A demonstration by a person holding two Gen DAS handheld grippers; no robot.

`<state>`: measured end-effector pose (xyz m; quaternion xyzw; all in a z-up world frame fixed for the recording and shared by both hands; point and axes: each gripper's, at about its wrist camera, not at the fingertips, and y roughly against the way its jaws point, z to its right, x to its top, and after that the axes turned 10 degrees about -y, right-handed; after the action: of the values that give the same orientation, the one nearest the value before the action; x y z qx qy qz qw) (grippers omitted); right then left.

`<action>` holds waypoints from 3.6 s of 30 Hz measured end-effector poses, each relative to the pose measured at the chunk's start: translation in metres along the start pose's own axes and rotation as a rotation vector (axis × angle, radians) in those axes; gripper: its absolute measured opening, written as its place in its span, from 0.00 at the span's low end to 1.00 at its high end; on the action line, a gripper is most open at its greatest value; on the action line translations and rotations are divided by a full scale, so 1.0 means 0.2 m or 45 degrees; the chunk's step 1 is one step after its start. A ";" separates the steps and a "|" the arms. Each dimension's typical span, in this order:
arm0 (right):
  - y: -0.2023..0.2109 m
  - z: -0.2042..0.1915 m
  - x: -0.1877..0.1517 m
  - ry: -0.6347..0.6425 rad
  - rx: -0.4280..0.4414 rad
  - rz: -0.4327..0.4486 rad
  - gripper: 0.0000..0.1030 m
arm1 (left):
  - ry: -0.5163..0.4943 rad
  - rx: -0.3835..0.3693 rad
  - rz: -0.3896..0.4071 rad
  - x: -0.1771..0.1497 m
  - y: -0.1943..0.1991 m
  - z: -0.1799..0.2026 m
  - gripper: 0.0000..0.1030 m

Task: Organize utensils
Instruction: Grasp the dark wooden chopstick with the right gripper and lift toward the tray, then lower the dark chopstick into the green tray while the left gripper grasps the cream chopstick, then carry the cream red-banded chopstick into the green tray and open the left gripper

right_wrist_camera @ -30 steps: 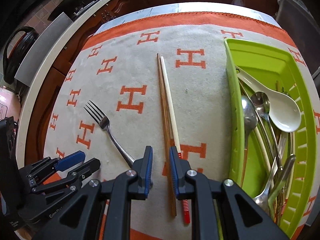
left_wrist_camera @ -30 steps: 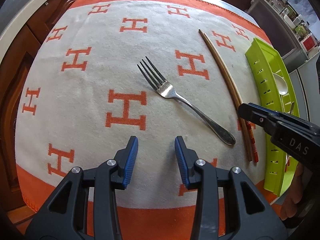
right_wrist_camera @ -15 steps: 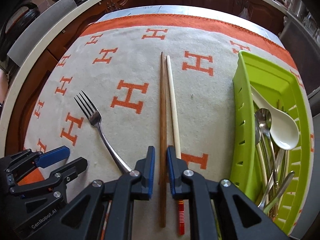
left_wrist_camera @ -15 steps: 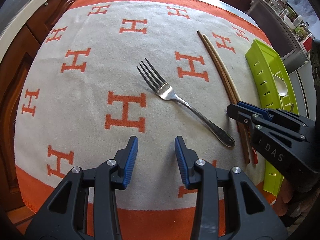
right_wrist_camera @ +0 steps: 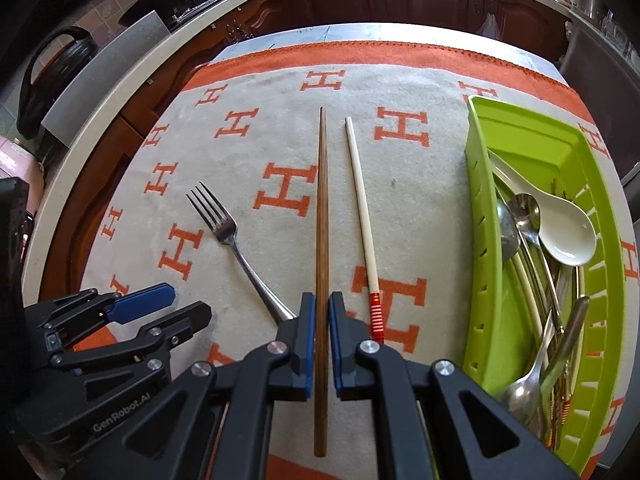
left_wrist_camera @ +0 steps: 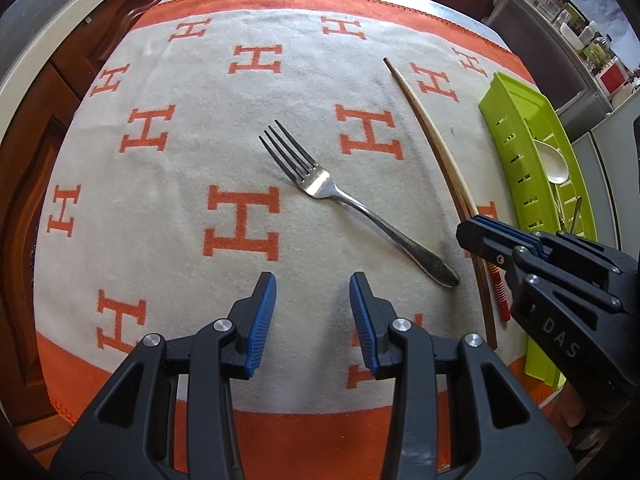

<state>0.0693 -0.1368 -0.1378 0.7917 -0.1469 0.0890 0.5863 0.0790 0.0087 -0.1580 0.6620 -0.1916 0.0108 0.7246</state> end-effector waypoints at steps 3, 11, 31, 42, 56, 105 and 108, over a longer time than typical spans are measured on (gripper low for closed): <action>0.08 0.03 -0.02 -0.029 0.041 0.027 0.06 | -0.009 -0.002 0.012 0.00 0.02 0.02 0.34; 0.30 0.20 -0.03 -0.143 0.056 0.123 0.06 | -0.056 -0.004 0.047 0.05 0.07 0.10 0.34; 0.33 0.56 -0.16 -0.305 -0.129 0.089 0.07 | -0.114 -0.007 0.054 0.27 -0.04 0.32 0.45; 0.37 0.56 -0.16 -0.347 -0.080 0.134 0.08 | -0.105 -0.028 0.036 0.31 -0.11 0.35 0.45; 0.39 0.57 -0.17 -0.370 -0.058 0.172 0.08 | -0.078 -0.077 0.011 0.35 -0.18 0.39 0.46; 0.52 0.66 -0.21 -0.446 -0.009 0.273 0.08 | -0.034 -0.415 -0.098 0.43 0.04 0.82 0.03; 0.52 0.66 -0.21 -0.446 -0.008 0.273 0.08 | -0.059 -0.370 -0.096 0.43 0.01 0.84 0.04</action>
<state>-0.0089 -0.2863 -0.0967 0.7731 -0.3302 0.0114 0.5414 0.1135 -0.1730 -0.1235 0.5568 -0.1828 -0.0596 0.8081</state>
